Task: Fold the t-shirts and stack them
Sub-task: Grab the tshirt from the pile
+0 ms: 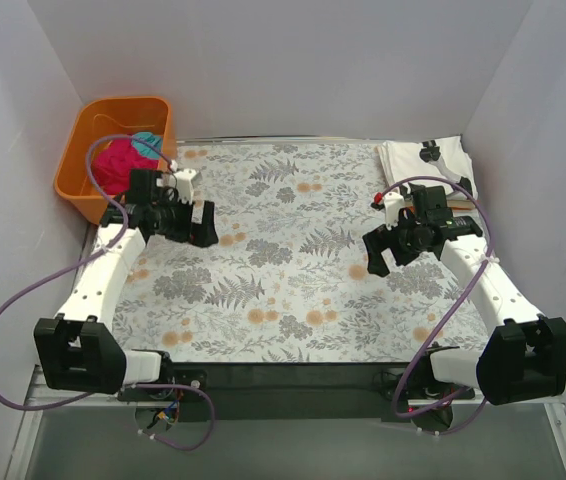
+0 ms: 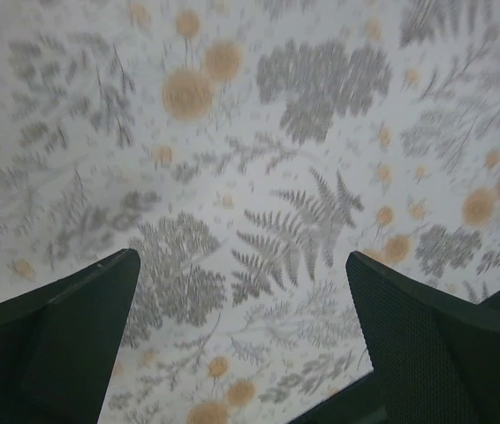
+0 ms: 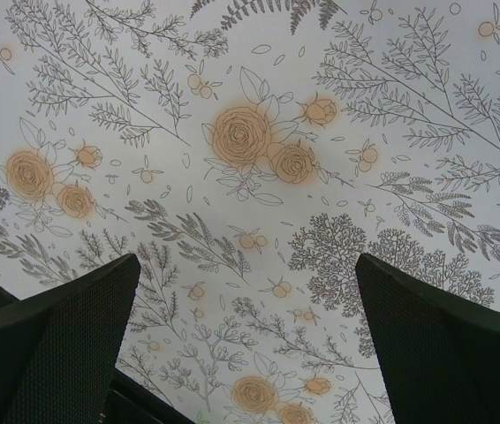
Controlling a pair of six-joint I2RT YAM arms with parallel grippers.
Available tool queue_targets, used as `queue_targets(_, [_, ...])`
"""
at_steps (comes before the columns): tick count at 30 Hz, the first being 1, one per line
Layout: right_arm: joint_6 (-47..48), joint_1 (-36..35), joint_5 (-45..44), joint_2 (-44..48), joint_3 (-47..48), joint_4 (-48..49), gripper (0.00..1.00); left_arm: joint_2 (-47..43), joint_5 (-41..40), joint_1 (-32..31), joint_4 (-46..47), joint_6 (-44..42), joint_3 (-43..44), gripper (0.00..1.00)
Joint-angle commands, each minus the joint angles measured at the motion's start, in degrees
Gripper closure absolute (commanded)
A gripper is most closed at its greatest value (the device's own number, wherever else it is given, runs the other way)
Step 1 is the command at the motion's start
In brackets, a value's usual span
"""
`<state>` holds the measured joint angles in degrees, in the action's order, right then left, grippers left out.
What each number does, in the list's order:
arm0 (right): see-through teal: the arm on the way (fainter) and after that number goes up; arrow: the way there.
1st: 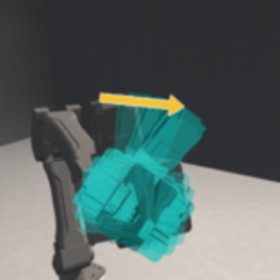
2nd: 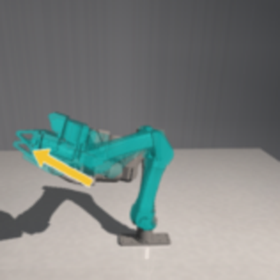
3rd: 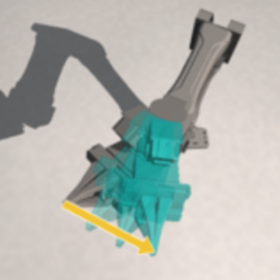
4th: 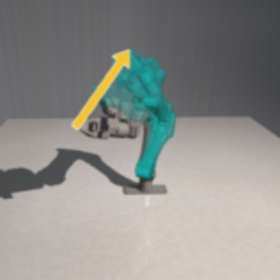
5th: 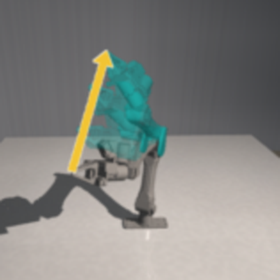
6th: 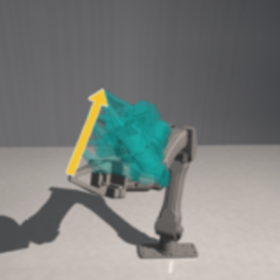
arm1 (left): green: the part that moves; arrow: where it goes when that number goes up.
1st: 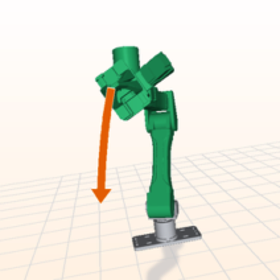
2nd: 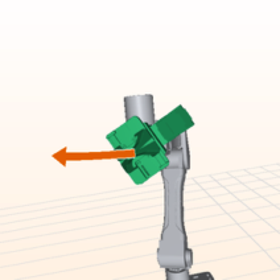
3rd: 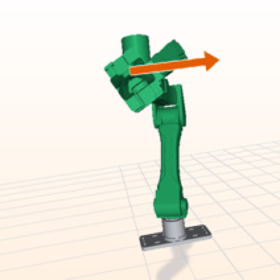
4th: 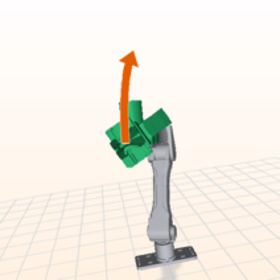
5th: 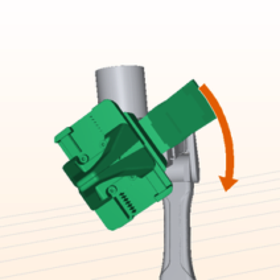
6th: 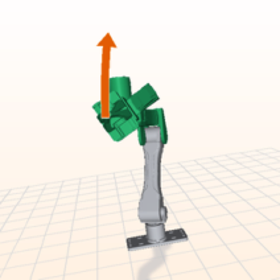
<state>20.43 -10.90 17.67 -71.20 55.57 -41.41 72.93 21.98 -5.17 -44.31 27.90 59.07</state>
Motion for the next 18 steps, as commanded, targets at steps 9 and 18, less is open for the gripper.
queue_targets(9, [-3.2,0.0,-2.99,1.67,-0.99,7.56,0.02,16.17,-9.65,0.33,-0.7,13.58,47.34,0.02])
queue_targets(18, [-3.46,0.0,-3.25,0.19,-1.79,8.98,0.02,32.18,-19.25,12.53,8.18,21.49,62.04,0.03])
